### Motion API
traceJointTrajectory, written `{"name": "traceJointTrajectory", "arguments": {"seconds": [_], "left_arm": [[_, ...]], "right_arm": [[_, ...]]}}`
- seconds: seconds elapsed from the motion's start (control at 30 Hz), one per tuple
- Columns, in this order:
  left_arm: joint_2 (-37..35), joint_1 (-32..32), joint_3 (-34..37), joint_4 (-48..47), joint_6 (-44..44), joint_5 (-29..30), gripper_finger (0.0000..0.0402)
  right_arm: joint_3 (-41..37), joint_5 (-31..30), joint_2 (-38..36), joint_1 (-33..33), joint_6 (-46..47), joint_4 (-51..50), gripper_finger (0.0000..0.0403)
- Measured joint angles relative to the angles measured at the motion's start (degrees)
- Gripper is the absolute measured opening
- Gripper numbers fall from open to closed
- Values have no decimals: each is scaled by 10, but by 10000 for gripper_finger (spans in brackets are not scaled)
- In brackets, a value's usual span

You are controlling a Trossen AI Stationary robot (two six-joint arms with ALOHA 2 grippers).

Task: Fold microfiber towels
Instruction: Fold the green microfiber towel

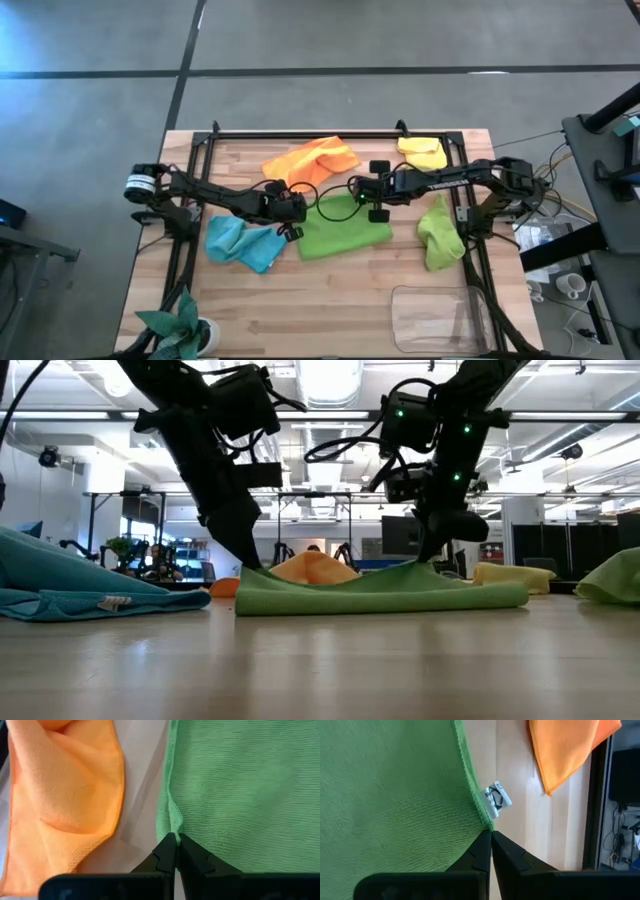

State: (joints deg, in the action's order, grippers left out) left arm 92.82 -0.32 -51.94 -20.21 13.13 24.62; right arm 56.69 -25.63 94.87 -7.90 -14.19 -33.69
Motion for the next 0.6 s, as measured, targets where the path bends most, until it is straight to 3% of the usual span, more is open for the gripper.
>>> {"name": "traceJointTrajectory", "arguments": {"seconds": [0.17,0.4,0.47,0.6], "left_arm": [[-1,0,2,1,0,37,27],[-15,0,2,-11,-4,95,92],[-27,0,0,-49,-3,87,106],[-56,-3,-6,-115,35,75,125]], "right_arm": [[0,-1,7,0,-8,13,59],[11,-69,-17,7,-4,-19,138],[16,-42,-31,12,19,-24,150],[15,106,-48,13,97,-14,156]]}}
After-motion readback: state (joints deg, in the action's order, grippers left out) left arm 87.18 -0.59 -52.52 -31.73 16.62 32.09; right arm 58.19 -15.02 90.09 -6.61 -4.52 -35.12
